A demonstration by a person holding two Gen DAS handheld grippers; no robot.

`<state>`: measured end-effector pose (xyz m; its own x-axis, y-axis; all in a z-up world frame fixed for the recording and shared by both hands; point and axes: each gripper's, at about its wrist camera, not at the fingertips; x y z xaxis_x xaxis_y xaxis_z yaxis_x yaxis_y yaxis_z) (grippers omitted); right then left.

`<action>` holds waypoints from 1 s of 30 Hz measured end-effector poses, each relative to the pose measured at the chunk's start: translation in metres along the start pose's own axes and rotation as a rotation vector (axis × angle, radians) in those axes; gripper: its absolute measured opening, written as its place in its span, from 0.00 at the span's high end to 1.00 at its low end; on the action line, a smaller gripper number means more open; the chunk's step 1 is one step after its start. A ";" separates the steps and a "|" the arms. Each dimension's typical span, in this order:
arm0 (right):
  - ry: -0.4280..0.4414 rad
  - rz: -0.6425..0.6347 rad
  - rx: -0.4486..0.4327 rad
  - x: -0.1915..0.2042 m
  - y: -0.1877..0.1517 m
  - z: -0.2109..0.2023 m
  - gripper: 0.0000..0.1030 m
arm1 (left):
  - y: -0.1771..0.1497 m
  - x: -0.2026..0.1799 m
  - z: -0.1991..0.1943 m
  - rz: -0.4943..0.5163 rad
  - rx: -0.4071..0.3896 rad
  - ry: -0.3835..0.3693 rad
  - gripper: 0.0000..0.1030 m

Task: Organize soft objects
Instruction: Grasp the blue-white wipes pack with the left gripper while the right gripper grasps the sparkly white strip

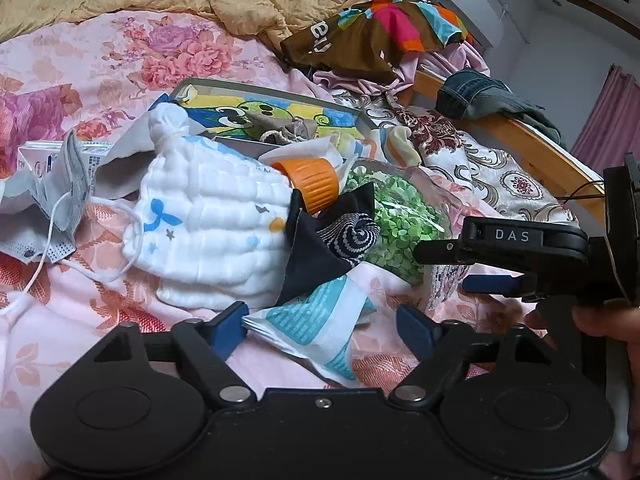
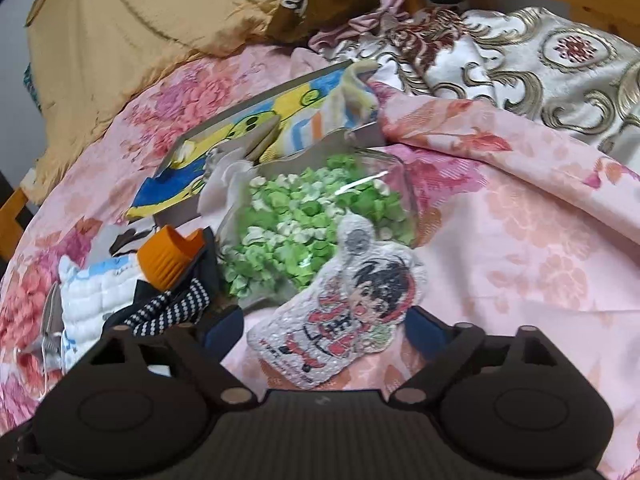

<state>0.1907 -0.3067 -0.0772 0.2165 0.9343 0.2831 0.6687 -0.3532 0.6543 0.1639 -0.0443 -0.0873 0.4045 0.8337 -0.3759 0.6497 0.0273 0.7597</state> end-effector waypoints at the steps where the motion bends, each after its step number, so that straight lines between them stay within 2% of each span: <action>1: -0.001 0.008 0.007 -0.001 0.000 0.000 0.16 | 0.000 0.000 -0.001 -0.004 0.000 -0.001 0.29; 6: 0.013 0.034 0.039 -0.005 -0.003 0.000 0.21 | -0.002 0.001 -0.003 -0.021 0.009 -0.003 0.45; 14: 0.035 0.063 0.073 -0.007 -0.010 -0.009 0.34 | -0.005 -0.001 -0.006 -0.024 0.002 -0.020 0.47; 24: 0.082 0.092 0.102 -0.006 -0.015 -0.014 0.63 | -0.010 -0.008 -0.006 -0.001 0.004 -0.042 0.48; 30: 0.076 0.094 0.117 -0.005 -0.018 -0.015 0.65 | -0.013 -0.007 -0.005 -0.002 0.004 -0.052 0.48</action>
<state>0.1671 -0.3061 -0.0799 0.2306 0.8894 0.3948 0.7274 -0.4270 0.5372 0.1487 -0.0478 -0.0918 0.4358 0.8039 -0.4048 0.6532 0.0269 0.7567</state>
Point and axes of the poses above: each gripper's, at about its wrist camera, not at the fingertips, and z roughly the way its jaws point, x to its left, y to its top, and after that the axes turned 4 degrees about -y, right-handed
